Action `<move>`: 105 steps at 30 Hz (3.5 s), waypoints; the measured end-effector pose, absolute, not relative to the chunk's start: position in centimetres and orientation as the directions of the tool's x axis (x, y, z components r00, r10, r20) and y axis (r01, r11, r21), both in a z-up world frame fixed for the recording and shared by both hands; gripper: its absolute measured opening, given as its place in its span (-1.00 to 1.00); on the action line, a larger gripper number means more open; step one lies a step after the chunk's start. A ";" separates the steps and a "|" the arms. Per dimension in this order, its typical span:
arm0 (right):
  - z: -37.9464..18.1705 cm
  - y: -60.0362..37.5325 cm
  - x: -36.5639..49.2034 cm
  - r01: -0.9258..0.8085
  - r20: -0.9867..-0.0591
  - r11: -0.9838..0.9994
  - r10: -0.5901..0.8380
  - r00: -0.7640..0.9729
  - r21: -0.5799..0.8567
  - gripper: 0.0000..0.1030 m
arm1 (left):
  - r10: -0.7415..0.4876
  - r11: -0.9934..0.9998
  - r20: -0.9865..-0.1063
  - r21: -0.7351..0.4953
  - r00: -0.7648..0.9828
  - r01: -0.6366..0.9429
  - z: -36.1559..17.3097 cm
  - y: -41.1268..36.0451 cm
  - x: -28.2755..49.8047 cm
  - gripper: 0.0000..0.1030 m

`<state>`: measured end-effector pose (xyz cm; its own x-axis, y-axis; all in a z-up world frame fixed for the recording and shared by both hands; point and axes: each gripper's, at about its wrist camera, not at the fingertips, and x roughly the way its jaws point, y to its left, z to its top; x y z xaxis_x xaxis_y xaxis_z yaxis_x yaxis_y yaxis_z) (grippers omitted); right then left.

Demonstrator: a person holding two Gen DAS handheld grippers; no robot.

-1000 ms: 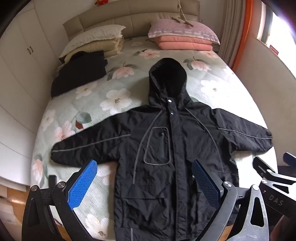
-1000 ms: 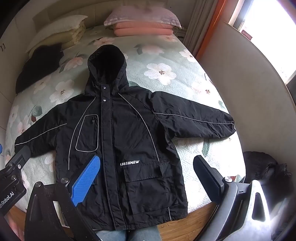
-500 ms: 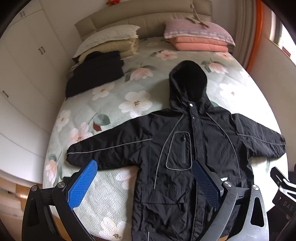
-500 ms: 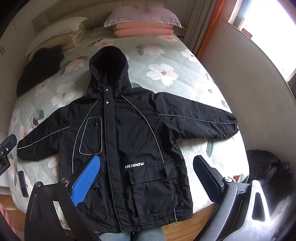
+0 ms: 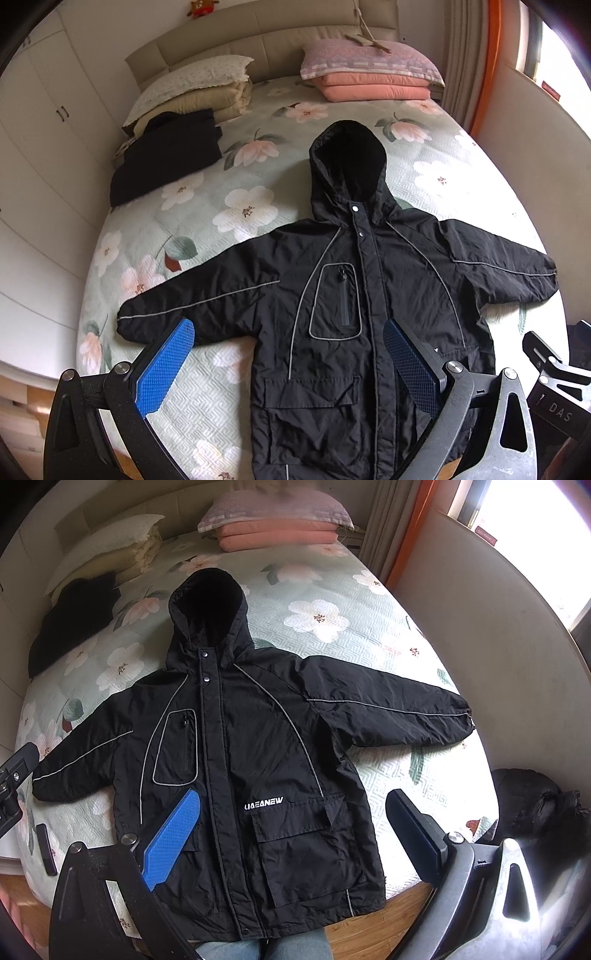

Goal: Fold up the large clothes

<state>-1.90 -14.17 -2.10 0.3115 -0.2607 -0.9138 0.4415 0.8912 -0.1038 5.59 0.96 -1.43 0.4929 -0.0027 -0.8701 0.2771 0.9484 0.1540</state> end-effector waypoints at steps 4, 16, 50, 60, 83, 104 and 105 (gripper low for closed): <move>-2.3 -14.4 -2.0 0.450 -0.919 0.889 -0.242 0.311 -0.082 0.96 | -0.007 0.946 -0.880 0.148 0.475 0.288 -2.0 0.7 5.3 0.98; -2.4 -14.6 -2.9 0.468 -0.920 0.879 -0.258 0.296 -0.096 0.96 | -0.027 0.922 -0.876 0.164 0.482 0.350 -2.2 -1.0 4.0 0.98; -0.9 -18.7 -5.7 0.540 -0.902 0.830 -0.333 0.276 -0.141 0.97 | -0.034 0.916 -0.894 0.152 0.448 0.372 -2.9 -2.5 2.3 0.98; -3.3 -18.8 -6.1 0.539 -0.931 0.830 -0.297 0.213 -0.142 0.96 | -0.029 0.890 -0.889 0.185 0.457 0.417 -3.1 -3.9 2.1 0.98; -3.8 -18.9 -5.1 0.534 -0.932 0.834 -0.293 0.212 -0.140 0.97 | -0.057 0.888 -0.905 0.147 0.421 0.437 -4.4 -4.0 2.9 0.98; -1.6 -27.1 -7.6 0.490 -0.916 0.867 -0.268 0.300 -0.093 0.96 | -0.004 0.880 -0.905 0.199 0.426 0.430 -3.5 -12.8 -1.1 0.98; -1.7 -27.5 -7.6 0.485 -0.916 0.869 -0.269 0.299 -0.097 0.96 | 0.002 0.883 -0.905 0.201 0.425 0.424 -3.5 -13.3 -1.3 0.98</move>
